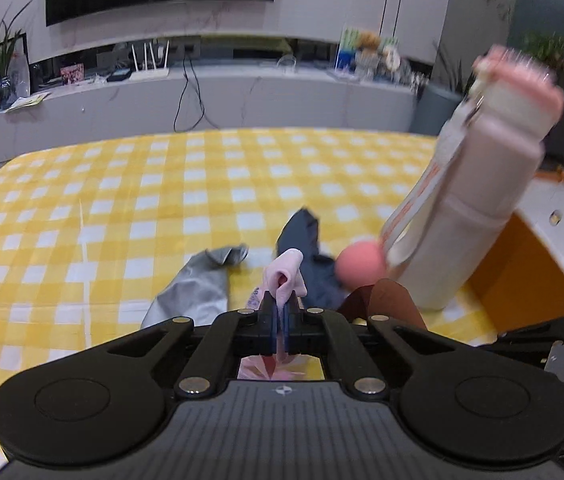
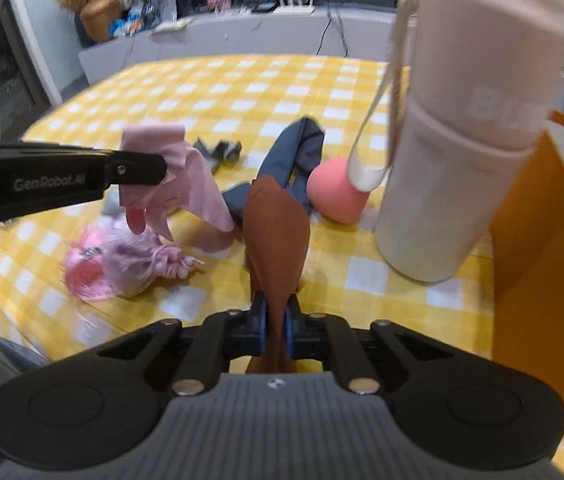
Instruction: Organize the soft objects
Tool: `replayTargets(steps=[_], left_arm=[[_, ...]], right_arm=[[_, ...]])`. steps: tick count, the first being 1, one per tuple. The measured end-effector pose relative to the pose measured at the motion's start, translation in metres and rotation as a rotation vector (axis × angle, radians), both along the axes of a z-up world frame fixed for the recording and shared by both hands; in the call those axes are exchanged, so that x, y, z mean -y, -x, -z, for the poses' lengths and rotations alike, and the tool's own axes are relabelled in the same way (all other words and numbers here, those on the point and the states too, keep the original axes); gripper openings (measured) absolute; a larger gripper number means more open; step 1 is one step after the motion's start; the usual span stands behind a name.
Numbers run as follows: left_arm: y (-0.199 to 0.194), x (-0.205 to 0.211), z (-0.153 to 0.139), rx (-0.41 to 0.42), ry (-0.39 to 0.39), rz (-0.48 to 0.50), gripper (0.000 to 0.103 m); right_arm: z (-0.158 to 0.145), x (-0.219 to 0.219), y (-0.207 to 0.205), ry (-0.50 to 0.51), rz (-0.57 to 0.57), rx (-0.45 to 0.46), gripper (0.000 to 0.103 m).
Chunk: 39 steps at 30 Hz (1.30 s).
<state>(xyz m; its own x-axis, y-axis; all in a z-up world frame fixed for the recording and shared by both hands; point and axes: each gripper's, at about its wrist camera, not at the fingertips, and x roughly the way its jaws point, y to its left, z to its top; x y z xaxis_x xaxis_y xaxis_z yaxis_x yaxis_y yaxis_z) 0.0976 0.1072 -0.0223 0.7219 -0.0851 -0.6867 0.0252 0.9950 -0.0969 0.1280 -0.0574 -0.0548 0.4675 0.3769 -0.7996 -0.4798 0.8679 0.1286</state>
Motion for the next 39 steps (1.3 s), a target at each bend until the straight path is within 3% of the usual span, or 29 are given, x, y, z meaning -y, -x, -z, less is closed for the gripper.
replayTargets(steps=[4, 12, 16, 22, 28, 32, 39], left_arm=[[0.015, -0.001, -0.020, 0.053, 0.046, -0.011, 0.003], [0.047, 0.024, -0.057, 0.086, 0.052, 0.022, 0.003], [0.060, 0.053, -0.075, 0.108, 0.061, 0.089, 0.003], [0.063, 0.123, -0.097, 0.140, 0.089, 0.269, 0.003], [0.055, 0.201, -0.108, 0.162, 0.033, 0.430, 0.003], [0.041, 0.249, -0.107, 0.172, -0.051, 0.512, 0.003], [0.002, 0.305, -0.091, 0.167, -0.134, 0.557, 0.003]], right_arm=[[-0.021, 0.018, 0.019, -0.037, 0.032, 0.043, 0.006], [-0.061, 0.057, 0.050, -0.100, 0.094, 0.093, 0.006], [-0.087, 0.090, 0.066, -0.170, 0.157, 0.110, 0.006], [-0.119, 0.154, 0.092, -0.239, 0.273, 0.172, 0.006], [-0.138, 0.224, 0.099, -0.260, 0.413, 0.226, 0.006], [-0.140, 0.260, 0.093, -0.245, 0.487, 0.258, 0.006], [-0.137, 0.295, 0.055, -0.172, 0.540, 0.276, 0.006]])
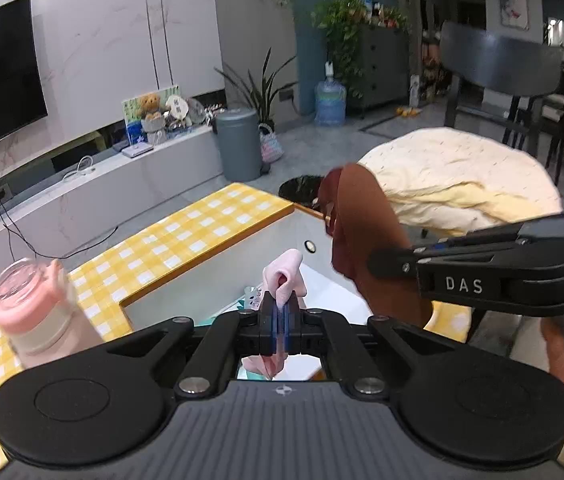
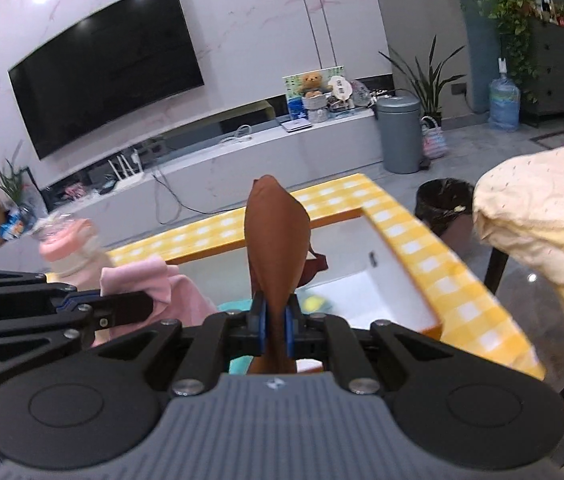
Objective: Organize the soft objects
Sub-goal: 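Carry the brown and pink cloths into the orange box while opening both tools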
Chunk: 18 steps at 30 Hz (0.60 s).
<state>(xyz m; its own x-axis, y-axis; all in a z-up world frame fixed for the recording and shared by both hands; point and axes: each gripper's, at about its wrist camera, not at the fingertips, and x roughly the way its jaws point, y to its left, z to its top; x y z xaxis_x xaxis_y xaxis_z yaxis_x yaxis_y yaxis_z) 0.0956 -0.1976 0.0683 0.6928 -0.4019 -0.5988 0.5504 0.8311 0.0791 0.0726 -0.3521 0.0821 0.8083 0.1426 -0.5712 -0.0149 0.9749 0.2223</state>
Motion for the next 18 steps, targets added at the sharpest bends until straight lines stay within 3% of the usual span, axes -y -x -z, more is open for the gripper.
replayTargets(steps=[8, 18], left_arm=[[-0.041, 0.026, 0.033, -0.044, -0.108, -0.031, 0.003], [-0.072, 0.042, 0.076, -0.123, -0.194, -0.035, 0.003]], right_arm=[[0.024, 0.010, -0.055, 0.127, -0.008, -0.037, 0.006], [0.084, -0.004, -0.108, 0.342, -0.064, -0.155, 0.007]])
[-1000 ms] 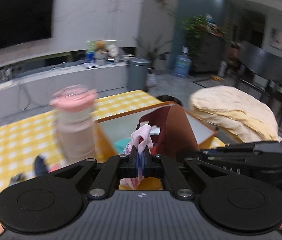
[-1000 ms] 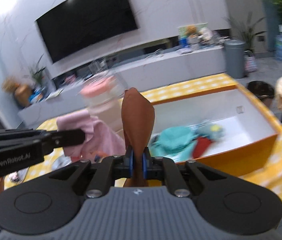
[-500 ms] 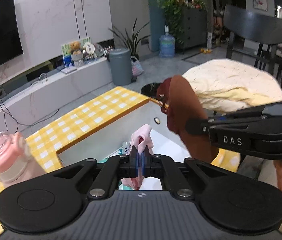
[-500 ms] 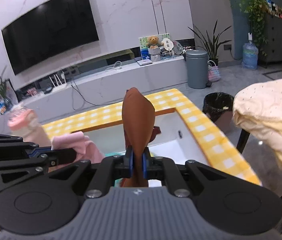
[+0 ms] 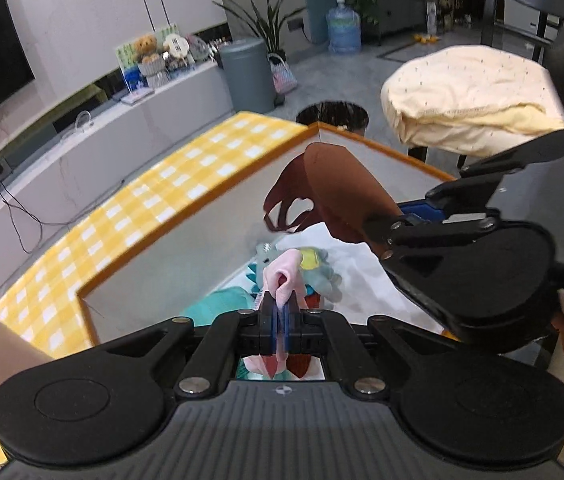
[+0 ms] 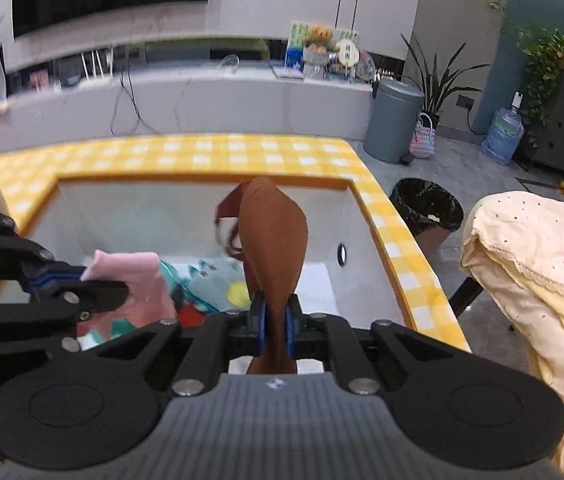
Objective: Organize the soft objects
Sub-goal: 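Carry the brown and pink cloths into the orange box while opening both tools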
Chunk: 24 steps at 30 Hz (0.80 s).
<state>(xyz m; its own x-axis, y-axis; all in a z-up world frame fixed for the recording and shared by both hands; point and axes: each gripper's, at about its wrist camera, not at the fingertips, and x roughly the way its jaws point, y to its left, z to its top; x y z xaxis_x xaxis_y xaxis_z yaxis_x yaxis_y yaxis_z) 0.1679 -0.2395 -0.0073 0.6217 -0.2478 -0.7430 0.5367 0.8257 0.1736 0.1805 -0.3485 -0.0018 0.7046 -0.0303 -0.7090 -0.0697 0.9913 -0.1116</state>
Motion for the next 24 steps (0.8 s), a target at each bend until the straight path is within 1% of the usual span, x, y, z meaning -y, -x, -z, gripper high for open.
replayTargets(steps=[4, 6, 7, 9, 11, 12, 13, 15, 17, 18, 20, 24], left_arm=[[-0.011, 0.006, 0.014, -0.035, -0.006, -0.009, 0.003], [-0.014, 0.007, 0.019, -0.050, -0.006, -0.016, 0.004], [-0.015, 0.007, 0.020, -0.056, -0.009, -0.016, 0.008], [-0.016, 0.008, 0.024, -0.066, -0.021, -0.011, 0.012], [-0.017, 0.007, 0.026, -0.064, -0.026, -0.025, 0.018], [-0.018, 0.006, 0.026, -0.062, -0.026, -0.033, 0.025], [-0.018, 0.005, 0.026, -0.061, -0.028, -0.041, 0.030], [-0.016, 0.002, 0.023, -0.051, -0.027, -0.054, 0.036], [-0.011, -0.001, 0.018, -0.038, -0.017, -0.056, 0.040], [-0.009, -0.003, 0.016, -0.036, -0.006, -0.055, 0.044], [-0.004, -0.006, 0.009, -0.032, 0.023, -0.051, 0.047], [0.010, -0.013, -0.005, -0.012, 0.064, -0.053, 0.051]], right_arm=[[0.013, 0.007, -0.012, 0.001, 0.009, -0.052, 0.009], [0.016, 0.008, -0.013, 0.007, 0.009, -0.067, 0.016], [0.017, 0.007, -0.014, 0.012, 0.006, -0.071, 0.020], [0.019, 0.007, -0.014, 0.021, 0.006, -0.074, 0.022], [0.020, 0.008, -0.013, 0.022, 0.010, -0.075, 0.030], [0.019, 0.010, -0.012, 0.019, 0.013, -0.074, 0.031], [0.019, 0.010, -0.012, 0.015, 0.014, -0.073, 0.032], [0.015, 0.011, -0.010, 0.009, 0.014, -0.068, 0.035], [0.010, 0.012, -0.007, 0.003, 0.014, -0.061, 0.043], [0.008, 0.012, -0.006, 0.000, 0.016, -0.061, 0.044], [0.002, 0.013, -0.002, -0.011, 0.018, -0.055, 0.051], [-0.014, 0.013, 0.012, -0.012, 0.039, -0.025, 0.053]])
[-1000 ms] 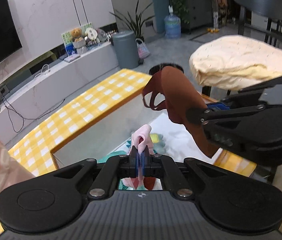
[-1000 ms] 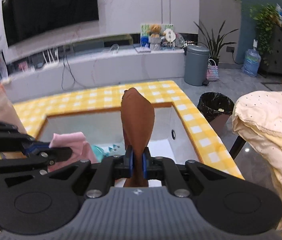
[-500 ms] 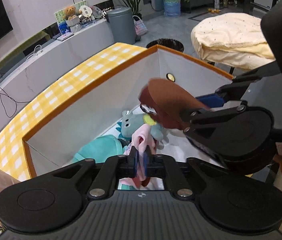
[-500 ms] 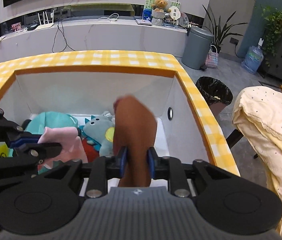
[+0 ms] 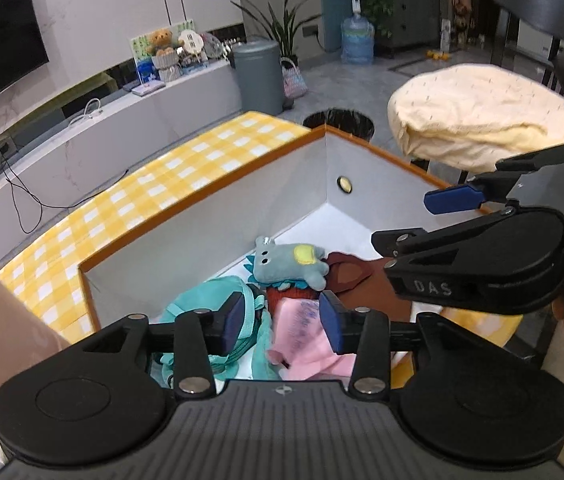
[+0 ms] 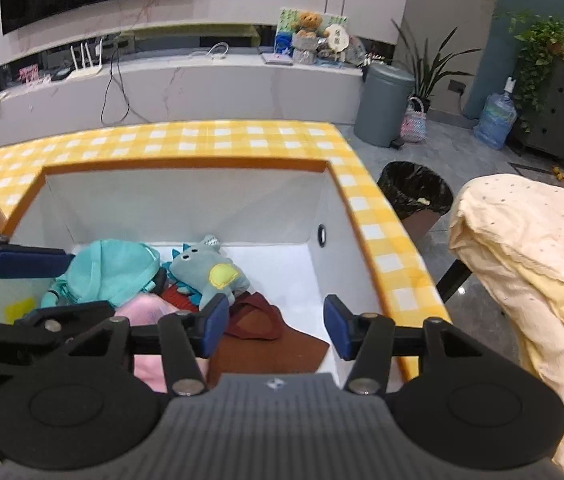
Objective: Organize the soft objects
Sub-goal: 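Carry the brown and pink cloths into the orange box while opening both tools, then move both tools back over the grey and navy cloths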
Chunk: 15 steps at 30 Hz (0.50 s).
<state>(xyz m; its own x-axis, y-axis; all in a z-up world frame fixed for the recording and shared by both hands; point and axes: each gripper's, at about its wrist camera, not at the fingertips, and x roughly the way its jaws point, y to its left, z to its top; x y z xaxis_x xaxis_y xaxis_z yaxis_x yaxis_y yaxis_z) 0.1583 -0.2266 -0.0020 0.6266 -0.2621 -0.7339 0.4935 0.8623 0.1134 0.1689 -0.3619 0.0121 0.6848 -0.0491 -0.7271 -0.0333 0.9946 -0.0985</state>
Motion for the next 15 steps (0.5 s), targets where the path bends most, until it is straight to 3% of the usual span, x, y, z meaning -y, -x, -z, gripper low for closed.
replayTargets(steps=[4, 15], left_arm=[[0.018, -0.011, -0.014, 0.030, 0.051, -0.003, 0.052], [0.073, -0.063, -0.048, 0.119, 0.158, -0.045, 0.052]], right_arm=[[-0.013, 0.000, 0.021, -0.026, 0.040, 0.045, 0.062], [-0.031, -0.028, 0.093, -0.191, 0.150, 0.158, 0.065]])
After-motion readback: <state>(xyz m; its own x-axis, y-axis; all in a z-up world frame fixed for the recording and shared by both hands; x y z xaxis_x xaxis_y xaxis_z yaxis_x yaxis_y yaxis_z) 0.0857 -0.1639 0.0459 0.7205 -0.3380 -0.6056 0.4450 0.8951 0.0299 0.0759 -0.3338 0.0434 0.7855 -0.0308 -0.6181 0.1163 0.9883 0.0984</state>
